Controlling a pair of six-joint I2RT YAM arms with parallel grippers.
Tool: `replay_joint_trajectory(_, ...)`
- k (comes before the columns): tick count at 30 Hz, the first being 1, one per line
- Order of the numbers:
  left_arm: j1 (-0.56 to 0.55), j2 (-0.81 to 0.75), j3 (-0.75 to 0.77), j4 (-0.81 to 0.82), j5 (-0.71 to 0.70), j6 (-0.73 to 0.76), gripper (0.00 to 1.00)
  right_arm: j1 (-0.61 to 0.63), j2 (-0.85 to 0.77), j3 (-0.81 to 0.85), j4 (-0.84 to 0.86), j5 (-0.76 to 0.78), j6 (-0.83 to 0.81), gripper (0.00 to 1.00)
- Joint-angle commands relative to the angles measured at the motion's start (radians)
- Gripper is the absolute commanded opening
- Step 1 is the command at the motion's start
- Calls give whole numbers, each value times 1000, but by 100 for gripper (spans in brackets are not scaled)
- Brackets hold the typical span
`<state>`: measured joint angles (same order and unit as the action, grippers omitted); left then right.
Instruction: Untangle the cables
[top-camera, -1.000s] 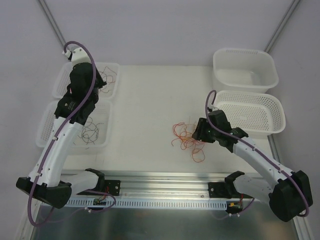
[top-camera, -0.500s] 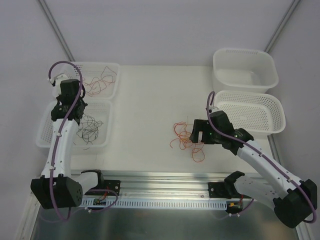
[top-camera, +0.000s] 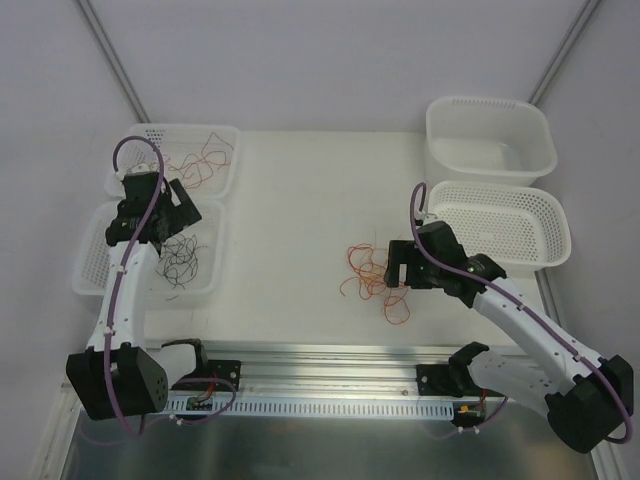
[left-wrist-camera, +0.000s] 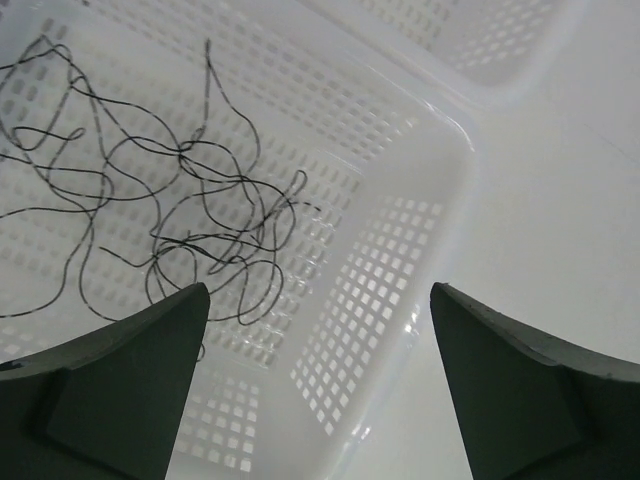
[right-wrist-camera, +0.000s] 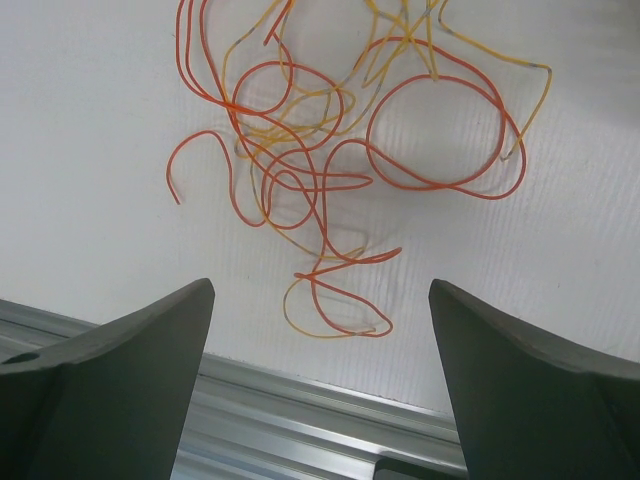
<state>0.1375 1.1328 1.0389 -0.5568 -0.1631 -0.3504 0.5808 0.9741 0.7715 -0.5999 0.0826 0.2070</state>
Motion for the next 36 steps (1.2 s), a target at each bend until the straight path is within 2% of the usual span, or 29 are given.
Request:
replay_joint_trajectory(1, -22, -76, -31, 12, 207, -12, 94, 5, 38, 51, -11, 16, -12, 93)
replay_joint_trajectory(5, -134, -126, -72, 12, 260, -28, 97, 5, 75, 69, 6, 43, 8, 92)
replay_joint_trajectory(6, -207, -137, -88, 12, 257, -33, 97, 5, 90, 72, 11, 55, 12, 92)
replay_joint_trajectory(10, -363, -182, -135, 20, 277, -88, 96, 5, 145, 104, 35, 124, 67, 90)
replay_joint_trajectory(16, -568, -202, -226, 49, 273, -145, 95, 4, 268, 150, 98, 271, 117, 81)
replay_joint_trajectory(18, -588, -197, -243, 49, 289, -141, 94, 1, 311, 188, 109, 295, 111, 77)
replay_joint_trajectory(22, -601, -168, -235, 49, 315, -102, 93, -13, 408, 245, 140, 328, 75, 63)
replay_joint_trajectory(31, -599, -12, -36, 58, 309, 71, 94, -53, 604, 344, 132, 351, 78, 50)
replay_joint_trajectory(36, -599, 70, -37, 122, 342, 94, 94, -52, 666, 361, 132, 358, 78, 37)
